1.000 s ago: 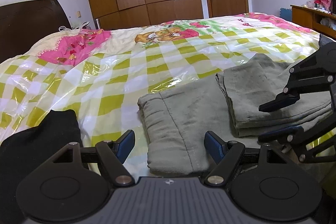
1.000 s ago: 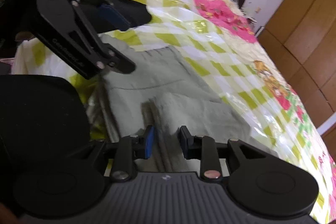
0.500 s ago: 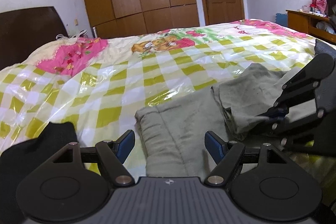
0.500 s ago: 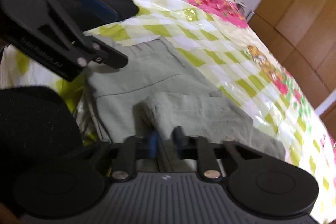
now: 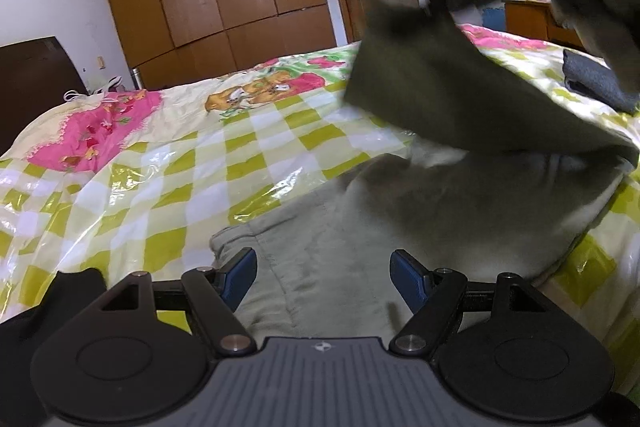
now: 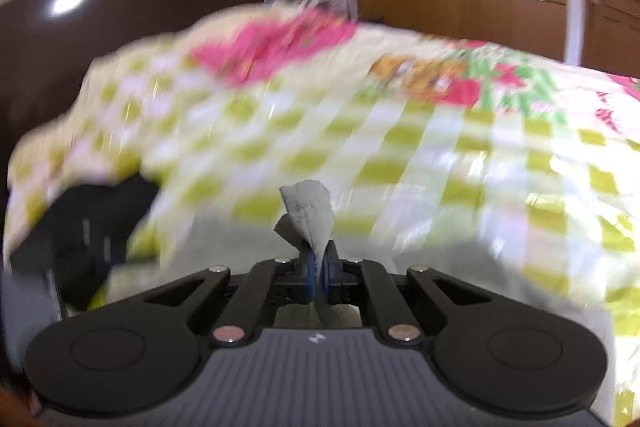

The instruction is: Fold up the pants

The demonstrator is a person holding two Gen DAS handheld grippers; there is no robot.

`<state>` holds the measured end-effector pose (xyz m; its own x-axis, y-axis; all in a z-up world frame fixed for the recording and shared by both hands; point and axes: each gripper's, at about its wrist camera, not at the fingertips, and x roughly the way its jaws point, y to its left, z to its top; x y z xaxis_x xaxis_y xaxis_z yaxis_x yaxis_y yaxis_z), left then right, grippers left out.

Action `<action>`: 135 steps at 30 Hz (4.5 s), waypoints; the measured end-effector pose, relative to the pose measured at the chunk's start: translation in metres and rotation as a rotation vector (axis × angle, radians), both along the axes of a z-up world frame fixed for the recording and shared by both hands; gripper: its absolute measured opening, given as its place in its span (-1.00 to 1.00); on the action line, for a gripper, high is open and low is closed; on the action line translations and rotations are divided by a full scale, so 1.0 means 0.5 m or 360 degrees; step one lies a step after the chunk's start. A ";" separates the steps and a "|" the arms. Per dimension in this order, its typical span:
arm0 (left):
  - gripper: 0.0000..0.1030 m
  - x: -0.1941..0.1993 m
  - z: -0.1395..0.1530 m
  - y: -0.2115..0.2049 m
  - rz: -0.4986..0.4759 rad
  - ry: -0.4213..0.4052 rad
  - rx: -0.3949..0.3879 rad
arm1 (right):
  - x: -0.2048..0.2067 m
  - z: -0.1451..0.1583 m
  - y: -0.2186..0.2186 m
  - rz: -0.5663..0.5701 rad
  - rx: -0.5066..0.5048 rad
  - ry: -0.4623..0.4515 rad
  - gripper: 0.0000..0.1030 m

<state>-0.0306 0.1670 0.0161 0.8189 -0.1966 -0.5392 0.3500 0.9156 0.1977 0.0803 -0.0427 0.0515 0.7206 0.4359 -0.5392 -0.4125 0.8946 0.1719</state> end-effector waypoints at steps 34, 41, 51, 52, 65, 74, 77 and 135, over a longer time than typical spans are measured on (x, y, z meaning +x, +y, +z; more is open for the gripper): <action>0.71 -0.029 0.078 0.031 0.0065 -0.0012 0.0152 | -0.080 -0.073 0.114 0.0645 -0.0145 -0.0066 -0.40; 0.77 0.072 0.065 -0.082 -0.0138 -0.0048 0.0038 | -0.064 -0.072 -0.219 -0.0162 -0.0126 0.0171 -0.21; 0.80 0.138 -0.053 -0.139 -0.0122 0.0286 0.0268 | -0.012 -0.221 -0.414 -0.0296 0.0448 0.0695 -0.18; 0.81 0.140 -0.052 -0.141 -0.0111 0.0292 0.0266 | -0.006 -0.226 -0.421 -0.0240 0.0535 0.0733 -0.18; 0.87 0.157 -0.066 -0.275 -0.0242 0.0254 0.0351 | -0.002 -0.182 -0.519 -0.0456 0.0720 0.0617 -0.94; 0.87 0.115 -0.031 -0.249 -0.0178 0.0253 0.0452 | -0.019 -0.196 -0.549 -0.0562 0.0478 0.0585 -0.80; 0.86 0.099 -0.003 -0.240 -0.0148 0.0189 0.0435 | -0.021 -0.179 -0.535 -0.0569 0.0351 0.0546 -0.70; 0.90 0.125 0.021 -0.361 -0.0096 0.0165 0.0204 | -0.043 -0.178 -0.569 -0.0571 0.0352 0.0498 -0.28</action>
<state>0.0319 -0.0133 0.0265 0.7463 -0.1676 -0.6442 0.4281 0.8620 0.2716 0.0590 -0.3271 -0.0375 0.6648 0.3189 -0.6756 0.0146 0.8986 0.4385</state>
